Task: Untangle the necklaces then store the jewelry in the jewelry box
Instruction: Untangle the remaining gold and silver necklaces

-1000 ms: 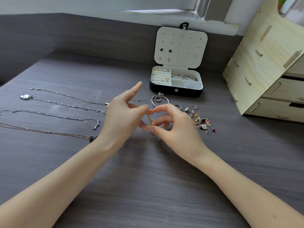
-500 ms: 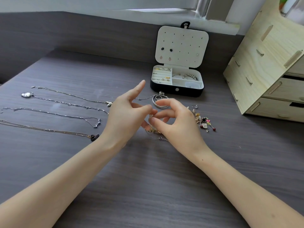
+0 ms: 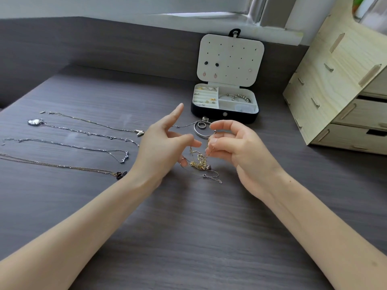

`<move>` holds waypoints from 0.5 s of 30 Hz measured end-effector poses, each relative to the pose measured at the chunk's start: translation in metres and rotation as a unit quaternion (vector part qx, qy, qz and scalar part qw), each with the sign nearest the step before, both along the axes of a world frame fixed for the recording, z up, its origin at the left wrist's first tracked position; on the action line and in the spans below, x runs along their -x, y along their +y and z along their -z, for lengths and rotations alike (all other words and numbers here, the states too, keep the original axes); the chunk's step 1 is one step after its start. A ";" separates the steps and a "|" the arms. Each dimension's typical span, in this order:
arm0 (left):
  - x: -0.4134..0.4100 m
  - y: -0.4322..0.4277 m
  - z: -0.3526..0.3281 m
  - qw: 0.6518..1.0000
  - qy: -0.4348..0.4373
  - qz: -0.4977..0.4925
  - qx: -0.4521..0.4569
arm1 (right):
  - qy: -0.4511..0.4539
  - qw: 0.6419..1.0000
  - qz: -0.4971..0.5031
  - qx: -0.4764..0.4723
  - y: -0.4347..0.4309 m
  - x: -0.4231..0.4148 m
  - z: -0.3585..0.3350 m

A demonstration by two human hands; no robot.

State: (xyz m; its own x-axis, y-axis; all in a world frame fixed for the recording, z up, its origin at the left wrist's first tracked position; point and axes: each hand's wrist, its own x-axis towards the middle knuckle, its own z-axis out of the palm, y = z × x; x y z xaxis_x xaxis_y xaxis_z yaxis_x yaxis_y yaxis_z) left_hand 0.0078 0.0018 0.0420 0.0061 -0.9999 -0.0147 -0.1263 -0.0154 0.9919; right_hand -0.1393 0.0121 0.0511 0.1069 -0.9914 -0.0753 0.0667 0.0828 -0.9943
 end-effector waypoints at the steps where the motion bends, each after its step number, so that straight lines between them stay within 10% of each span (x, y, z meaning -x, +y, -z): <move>1: 0.000 0.000 -0.001 1.000 0.007 0.004 -0.006 | -0.015 1.000 -0.008 -0.005 0.000 0.000 -0.002; 15: -0.005 -0.004 0.000 0.996 -0.042 0.053 -0.056 | 0.039 0.998 -0.046 -0.026 -0.014 0.004 -0.045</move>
State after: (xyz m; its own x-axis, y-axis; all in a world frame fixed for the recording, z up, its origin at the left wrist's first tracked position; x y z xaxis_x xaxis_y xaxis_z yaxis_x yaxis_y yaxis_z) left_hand 0.0127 -0.0021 0.0424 -0.0929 -0.9871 -0.1304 -0.2151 -0.1080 0.9706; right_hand -0.1429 -0.0020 0.0960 0.1884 -0.9724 -0.1374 -0.0219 0.1357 -0.9905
